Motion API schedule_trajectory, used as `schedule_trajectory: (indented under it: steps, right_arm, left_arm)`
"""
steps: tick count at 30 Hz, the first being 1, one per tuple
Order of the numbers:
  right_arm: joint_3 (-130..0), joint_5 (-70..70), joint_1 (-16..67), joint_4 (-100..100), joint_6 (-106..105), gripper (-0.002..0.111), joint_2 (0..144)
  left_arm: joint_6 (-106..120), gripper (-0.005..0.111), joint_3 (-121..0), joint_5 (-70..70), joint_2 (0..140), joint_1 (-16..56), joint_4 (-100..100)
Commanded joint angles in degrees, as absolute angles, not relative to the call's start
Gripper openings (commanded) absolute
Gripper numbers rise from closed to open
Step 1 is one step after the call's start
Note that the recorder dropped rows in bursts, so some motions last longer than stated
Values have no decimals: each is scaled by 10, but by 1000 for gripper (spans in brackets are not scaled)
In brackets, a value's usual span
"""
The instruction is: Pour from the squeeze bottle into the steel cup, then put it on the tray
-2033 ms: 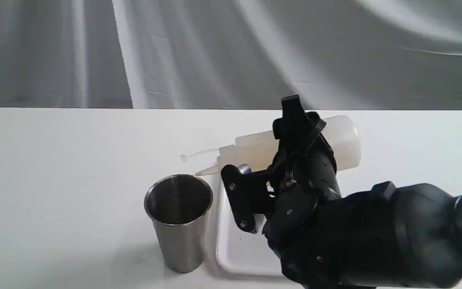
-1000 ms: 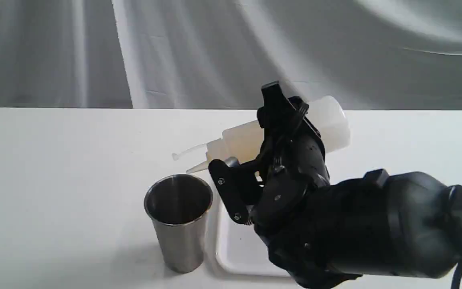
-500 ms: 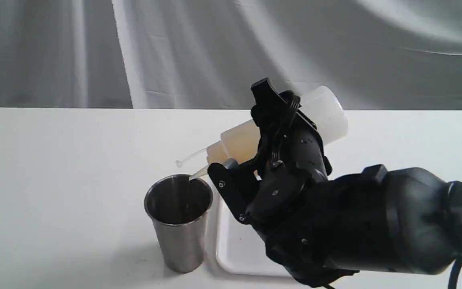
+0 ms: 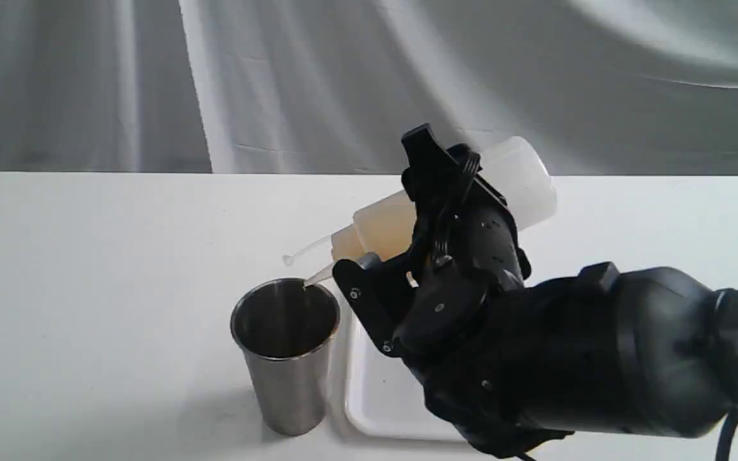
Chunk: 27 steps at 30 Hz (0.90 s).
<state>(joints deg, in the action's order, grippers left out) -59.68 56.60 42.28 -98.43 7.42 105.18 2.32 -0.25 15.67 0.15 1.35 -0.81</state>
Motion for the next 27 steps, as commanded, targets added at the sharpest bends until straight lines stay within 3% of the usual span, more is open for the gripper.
schedule_trajectory:
  steps: [1,27]
  right_arm:
    - [-601,589,426,-999,70,0,1042]
    - [-601,591,427,-999,136,0,1042]
  left_arm:
    - [21,0,0,152,0,13,-9]
    - [20,0,0,152,0,13,-9]
